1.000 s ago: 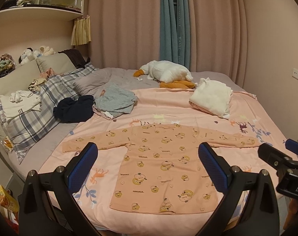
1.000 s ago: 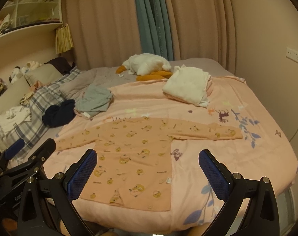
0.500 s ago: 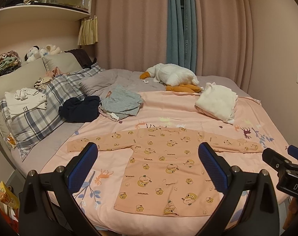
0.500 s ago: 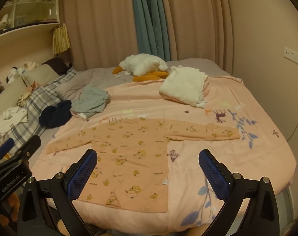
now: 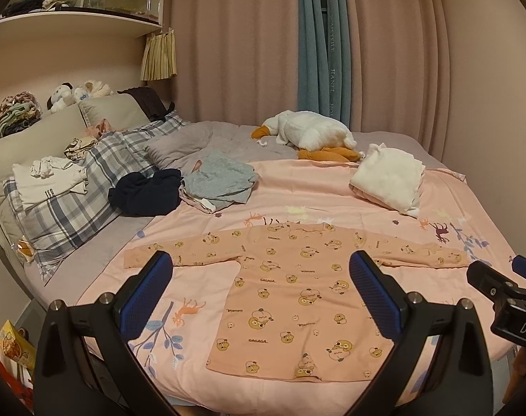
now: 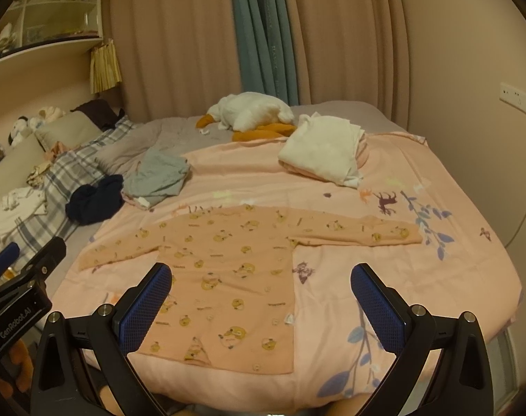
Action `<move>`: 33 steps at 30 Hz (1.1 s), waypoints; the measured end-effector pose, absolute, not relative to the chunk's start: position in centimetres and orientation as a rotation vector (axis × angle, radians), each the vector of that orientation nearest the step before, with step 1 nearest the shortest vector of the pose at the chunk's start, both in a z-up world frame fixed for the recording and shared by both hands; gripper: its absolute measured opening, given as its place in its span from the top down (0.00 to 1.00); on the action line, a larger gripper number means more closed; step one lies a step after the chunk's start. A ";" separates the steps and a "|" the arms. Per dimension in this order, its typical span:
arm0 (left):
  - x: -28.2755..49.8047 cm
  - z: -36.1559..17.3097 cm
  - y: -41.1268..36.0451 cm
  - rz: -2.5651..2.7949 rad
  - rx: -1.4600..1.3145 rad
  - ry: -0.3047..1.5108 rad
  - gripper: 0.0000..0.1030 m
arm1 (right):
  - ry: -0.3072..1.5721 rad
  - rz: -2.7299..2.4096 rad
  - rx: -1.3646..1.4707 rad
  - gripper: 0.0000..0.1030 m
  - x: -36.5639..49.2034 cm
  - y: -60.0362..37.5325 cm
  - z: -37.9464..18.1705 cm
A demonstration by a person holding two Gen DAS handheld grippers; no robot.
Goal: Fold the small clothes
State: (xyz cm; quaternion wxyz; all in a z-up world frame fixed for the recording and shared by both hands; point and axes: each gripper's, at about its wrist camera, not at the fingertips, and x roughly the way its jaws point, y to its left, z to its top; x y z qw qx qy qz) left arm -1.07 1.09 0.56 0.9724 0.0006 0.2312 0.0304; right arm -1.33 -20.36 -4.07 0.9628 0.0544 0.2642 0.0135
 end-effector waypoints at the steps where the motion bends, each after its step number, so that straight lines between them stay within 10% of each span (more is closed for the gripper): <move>1: -1.0 0.5 1.1 0.060 0.001 0.468 0.01 | 0.537 0.028 0.111 0.00 -1.3 -20.4 -4.2; 33: -0.8 -0.2 0.4 0.049 0.024 0.489 0.01 | 0.560 0.021 0.100 0.00 -1.0 -20.6 -4.6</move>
